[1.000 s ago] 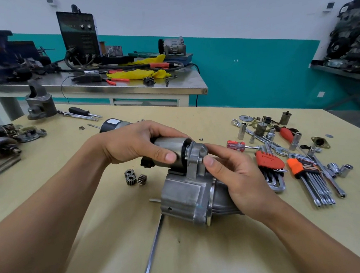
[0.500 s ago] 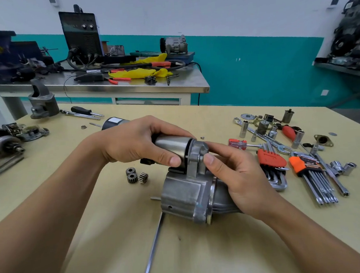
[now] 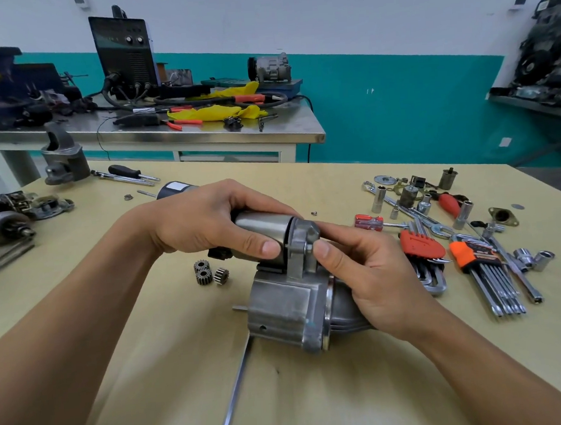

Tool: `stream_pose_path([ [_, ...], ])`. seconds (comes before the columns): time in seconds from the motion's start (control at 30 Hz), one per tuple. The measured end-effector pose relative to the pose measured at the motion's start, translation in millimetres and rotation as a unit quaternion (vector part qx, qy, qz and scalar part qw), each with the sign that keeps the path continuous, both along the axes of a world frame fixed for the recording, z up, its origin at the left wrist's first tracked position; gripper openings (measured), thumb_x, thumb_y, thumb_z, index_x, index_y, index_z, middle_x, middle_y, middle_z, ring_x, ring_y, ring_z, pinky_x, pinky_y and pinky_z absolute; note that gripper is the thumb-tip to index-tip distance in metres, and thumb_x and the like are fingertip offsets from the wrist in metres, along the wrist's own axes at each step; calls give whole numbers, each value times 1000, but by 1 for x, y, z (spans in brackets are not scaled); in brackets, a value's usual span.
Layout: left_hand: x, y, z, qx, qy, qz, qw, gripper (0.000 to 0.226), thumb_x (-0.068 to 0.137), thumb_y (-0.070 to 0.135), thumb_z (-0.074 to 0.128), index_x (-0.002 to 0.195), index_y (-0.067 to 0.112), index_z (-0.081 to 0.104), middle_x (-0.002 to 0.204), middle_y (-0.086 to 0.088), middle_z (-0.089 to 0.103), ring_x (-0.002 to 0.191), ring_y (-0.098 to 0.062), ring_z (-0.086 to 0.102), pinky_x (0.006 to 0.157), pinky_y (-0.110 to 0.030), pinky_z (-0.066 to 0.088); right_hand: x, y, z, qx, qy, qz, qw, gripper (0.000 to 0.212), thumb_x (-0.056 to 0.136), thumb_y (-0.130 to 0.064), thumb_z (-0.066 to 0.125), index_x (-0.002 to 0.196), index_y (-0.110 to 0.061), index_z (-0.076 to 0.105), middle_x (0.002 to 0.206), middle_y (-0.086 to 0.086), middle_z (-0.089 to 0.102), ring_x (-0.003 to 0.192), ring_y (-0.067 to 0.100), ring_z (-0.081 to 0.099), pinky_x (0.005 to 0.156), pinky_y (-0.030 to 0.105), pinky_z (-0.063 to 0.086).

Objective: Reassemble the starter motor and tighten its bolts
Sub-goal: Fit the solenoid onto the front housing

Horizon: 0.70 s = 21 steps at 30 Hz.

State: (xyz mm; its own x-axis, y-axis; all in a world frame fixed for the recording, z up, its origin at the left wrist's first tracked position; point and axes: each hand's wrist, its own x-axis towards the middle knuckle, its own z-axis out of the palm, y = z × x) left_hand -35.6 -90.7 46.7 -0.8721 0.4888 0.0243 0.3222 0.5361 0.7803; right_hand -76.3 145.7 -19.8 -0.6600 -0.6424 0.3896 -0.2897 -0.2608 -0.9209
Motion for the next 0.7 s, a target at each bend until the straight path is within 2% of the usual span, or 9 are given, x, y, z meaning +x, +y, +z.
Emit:
stream_pose_path([
  [0.1,0,3,-1,-4,11,-3,1000,49,87,35,73,134,25,64,122,-12,69,104,-43,64,84,-69,51,0,0,0,0,-2,-5,1000,31,89,-30,61,119,-26,69,108,-4,77,102,13,73,81,19,55],
  [0.17,0,6,-4,4,21,4,1000,47,87,30,74,133,22,65,124,-8,69,109,-31,67,90,-50,57,0,1,0,2,-2,-6,1000,31,89,-31,62,119,-27,69,108,-4,77,102,13,73,80,20,56],
  [0.23,1,10,-8,22,28,29,999,51,81,32,79,130,24,67,121,-2,72,110,-24,69,88,-36,59,0,1,0,1,-5,-1,1000,33,89,-31,63,121,-27,68,110,-2,77,103,16,73,81,22,56],
  [0.37,5,17,-14,29,87,58,994,57,76,40,84,130,37,65,116,11,73,106,-12,70,83,-22,57,-3,1,-3,-15,-20,-3,1000,38,87,-27,67,125,-24,65,118,0,74,110,19,69,84,26,57],
  [0.47,10,21,-16,27,126,62,990,53,80,39,82,131,37,65,117,11,73,107,-13,70,82,-23,58,-4,3,-6,-29,5,-16,999,37,88,-26,71,124,-23,66,121,3,71,114,24,67,87,33,57],
  [0.53,11,23,-14,34,116,68,990,47,82,37,82,127,35,68,115,10,74,106,-14,70,81,-25,58,-4,3,-7,-47,6,-25,999,33,84,-28,71,117,-27,70,119,1,71,112,23,67,85,32,57],
  [0.63,9,24,-11,34,82,59,994,31,86,26,80,116,25,74,101,3,75,91,-15,70,73,-22,54,-4,1,-7,-71,10,-22,997,23,83,-23,72,105,-30,71,111,-6,71,107,20,67,80,29,57],
  [0.7,8,24,-10,26,79,56,995,26,86,26,80,111,22,75,96,-1,73,85,-16,68,70,-23,52,-4,0,-7,-82,51,-38,995,19,85,-14,72,98,-28,71,108,-9,69,104,17,67,80,26,55],
])
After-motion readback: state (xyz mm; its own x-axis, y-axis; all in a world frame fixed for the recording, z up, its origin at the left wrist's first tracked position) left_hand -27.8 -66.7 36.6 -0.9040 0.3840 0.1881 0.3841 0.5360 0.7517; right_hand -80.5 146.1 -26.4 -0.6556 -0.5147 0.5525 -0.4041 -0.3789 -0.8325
